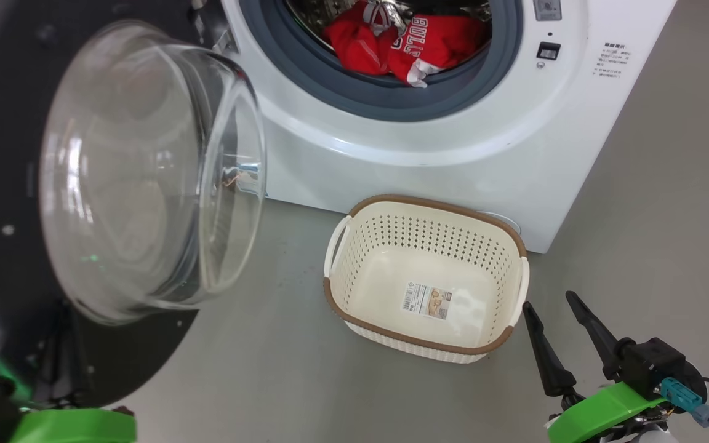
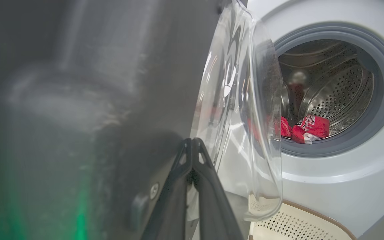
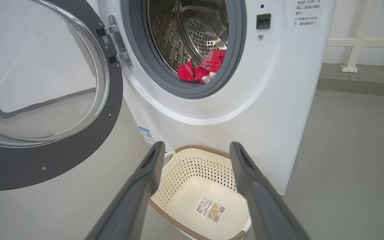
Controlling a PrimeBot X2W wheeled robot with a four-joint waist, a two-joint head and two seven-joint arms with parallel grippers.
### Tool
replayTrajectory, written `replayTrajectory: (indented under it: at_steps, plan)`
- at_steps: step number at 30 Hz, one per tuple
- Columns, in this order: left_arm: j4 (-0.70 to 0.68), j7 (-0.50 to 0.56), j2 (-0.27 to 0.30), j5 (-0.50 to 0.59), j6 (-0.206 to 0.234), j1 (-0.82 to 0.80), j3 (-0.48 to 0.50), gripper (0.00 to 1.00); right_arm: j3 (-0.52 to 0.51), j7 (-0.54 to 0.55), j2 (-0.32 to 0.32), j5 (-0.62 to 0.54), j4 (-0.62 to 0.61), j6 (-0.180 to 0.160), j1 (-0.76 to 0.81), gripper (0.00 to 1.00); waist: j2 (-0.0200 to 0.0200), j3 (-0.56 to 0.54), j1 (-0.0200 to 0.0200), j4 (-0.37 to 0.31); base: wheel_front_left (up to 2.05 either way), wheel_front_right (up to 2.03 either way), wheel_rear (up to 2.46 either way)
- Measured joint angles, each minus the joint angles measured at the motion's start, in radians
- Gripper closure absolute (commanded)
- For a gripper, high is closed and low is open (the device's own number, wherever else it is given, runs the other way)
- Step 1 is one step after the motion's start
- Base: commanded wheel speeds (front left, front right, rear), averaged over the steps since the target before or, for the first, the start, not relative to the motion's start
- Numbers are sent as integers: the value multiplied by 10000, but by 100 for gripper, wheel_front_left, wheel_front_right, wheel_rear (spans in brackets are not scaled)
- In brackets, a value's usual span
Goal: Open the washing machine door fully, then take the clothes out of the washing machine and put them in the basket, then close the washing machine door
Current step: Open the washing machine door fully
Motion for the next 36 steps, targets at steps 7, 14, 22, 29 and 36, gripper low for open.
replayTrajectory:
  at_steps: [7,14,22,29,36]
  plan:
    - [543,0,-54,65,-188,-768,1553,100,-17,0,-38,0,-17,0,-172,0,0,265,0,-134,0,0,0]
    - [1108,-2,-50,545,-520,-1755,2945,100,-17,0,-119,-10,-29,0,-235,0,0,530,0,-259,0,0,0]
    - [1699,-2,33,917,-614,-2605,4265,100,59,0,-255,-15,-73,0,-576,0,0,833,0,-468,0,0,0]
    - [2410,-13,399,1020,-696,-3213,5093,100,71,0,-284,-88,-113,0,-708,0,1,1106,0,-625,0,0,0]
    - [2836,-13,614,1212,-696,-3516,5342,100,65,0,-284,-90,-155,0,-818,0,0,1224,0,-674,0,0,0]
